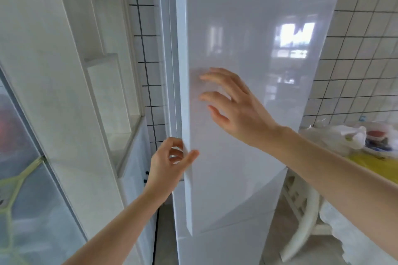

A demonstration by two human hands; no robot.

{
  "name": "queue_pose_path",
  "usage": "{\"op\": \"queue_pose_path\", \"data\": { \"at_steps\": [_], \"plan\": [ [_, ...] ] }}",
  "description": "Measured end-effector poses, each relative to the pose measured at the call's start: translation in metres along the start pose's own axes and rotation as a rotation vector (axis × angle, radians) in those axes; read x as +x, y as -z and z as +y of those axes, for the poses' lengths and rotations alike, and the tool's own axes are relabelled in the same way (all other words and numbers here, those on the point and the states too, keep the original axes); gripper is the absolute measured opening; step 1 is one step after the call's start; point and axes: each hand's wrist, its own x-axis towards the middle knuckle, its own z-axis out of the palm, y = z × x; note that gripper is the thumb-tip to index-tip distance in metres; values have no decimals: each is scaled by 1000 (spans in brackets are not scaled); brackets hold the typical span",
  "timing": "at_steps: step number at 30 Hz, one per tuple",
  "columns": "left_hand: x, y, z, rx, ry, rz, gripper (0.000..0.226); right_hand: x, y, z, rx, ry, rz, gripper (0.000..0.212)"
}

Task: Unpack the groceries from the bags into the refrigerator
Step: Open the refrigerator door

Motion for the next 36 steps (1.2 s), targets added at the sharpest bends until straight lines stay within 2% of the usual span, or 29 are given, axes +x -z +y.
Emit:
{"op": "queue_pose_path", "data": {
  "at_steps": [3, 7, 12, 17, 23, 29, 33, 36],
  "plan": [
    [-21, -11, 13, -33, 4, -17, 36, -25, 21, -3, 85, -164, -25, 26],
    [-52, -33, 30, -34, -24, 4, 34, -54, 51, -17, 130, -251, -122, 41],
    [-101, -67, 55, -132, -27, 57, 34, -92, 99, -22, 211, -323, -209, 43],
    [-154, -111, 80, -122, -50, 77, 23, -134, 151, -27, 347, -436, -142, 46],
    [-201, -186, 116, -95, -112, 95, 41, -186, 206, -29, 554, -675, 45, 51],
    [-222, -254, 145, 50, -319, 45, 83, -230, 262, -3, 527, -804, 79, 54],
    [-224, -300, 154, 123, -523, -29, 80, -258, 287, 15, 542, -824, 93, 51],
    [-224, -337, 155, 87, -609, -20, 77, -276, 299, 30, 567, -829, 107, 51]
  ]
}}
